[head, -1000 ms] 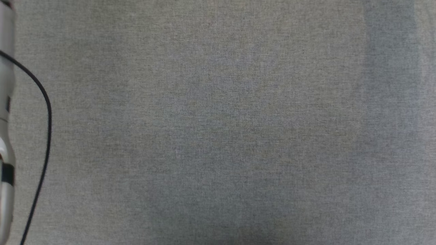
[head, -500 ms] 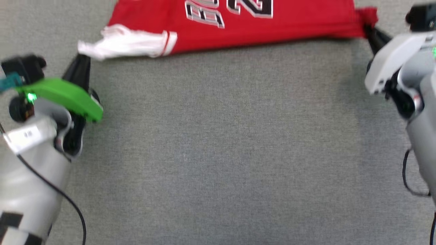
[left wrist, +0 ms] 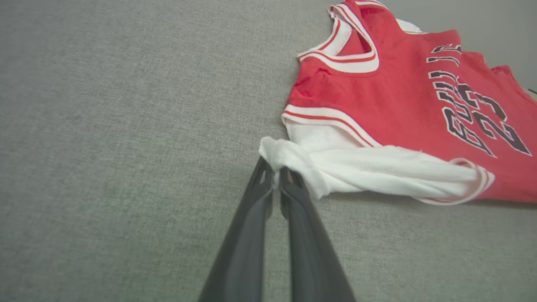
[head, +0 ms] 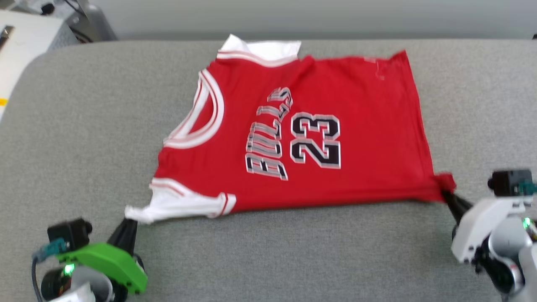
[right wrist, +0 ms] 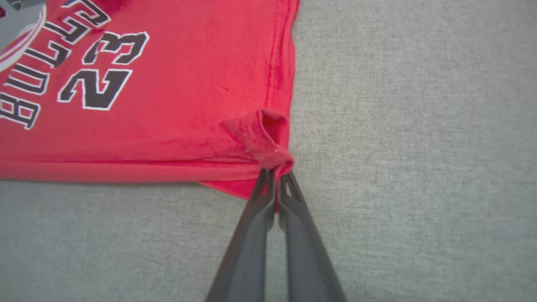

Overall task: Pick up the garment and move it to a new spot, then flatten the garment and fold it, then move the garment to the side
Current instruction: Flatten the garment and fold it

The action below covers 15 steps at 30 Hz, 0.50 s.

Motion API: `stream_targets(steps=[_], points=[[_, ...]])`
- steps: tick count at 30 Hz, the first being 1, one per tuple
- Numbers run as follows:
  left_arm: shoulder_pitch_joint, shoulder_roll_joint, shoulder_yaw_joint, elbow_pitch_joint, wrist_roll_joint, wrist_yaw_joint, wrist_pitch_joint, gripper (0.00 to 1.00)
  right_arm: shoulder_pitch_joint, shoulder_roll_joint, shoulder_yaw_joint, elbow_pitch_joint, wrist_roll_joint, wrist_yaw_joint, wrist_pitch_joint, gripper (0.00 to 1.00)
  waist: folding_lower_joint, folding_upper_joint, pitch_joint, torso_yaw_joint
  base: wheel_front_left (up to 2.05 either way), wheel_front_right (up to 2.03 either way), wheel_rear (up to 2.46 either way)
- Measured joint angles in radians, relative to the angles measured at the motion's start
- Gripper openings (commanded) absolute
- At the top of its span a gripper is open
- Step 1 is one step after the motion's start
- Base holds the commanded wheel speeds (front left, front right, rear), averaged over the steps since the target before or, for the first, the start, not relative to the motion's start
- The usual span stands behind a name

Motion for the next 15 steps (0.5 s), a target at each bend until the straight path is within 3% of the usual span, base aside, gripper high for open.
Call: stream_targets(steps=[11,15], points=[[0.345,0.057,0.017,-0.291,-0.091,0.182,0.082,0.00,0.395,0.121,-0.155,-0.215,-0.050,0.000,0.121,0.00,0.0000,0.0000,-0.164,0.015,0.00,0.00,0.00],[0.410,0.080,0.028,-0.375,-0.116,0.219,0.095,0.00,0.458,0.144,-0.189,-0.268,-0.051,0.000,0.153,0.00,-0.0001,0.0000,-0.197,0.025,0.00,0.00,0.00]])
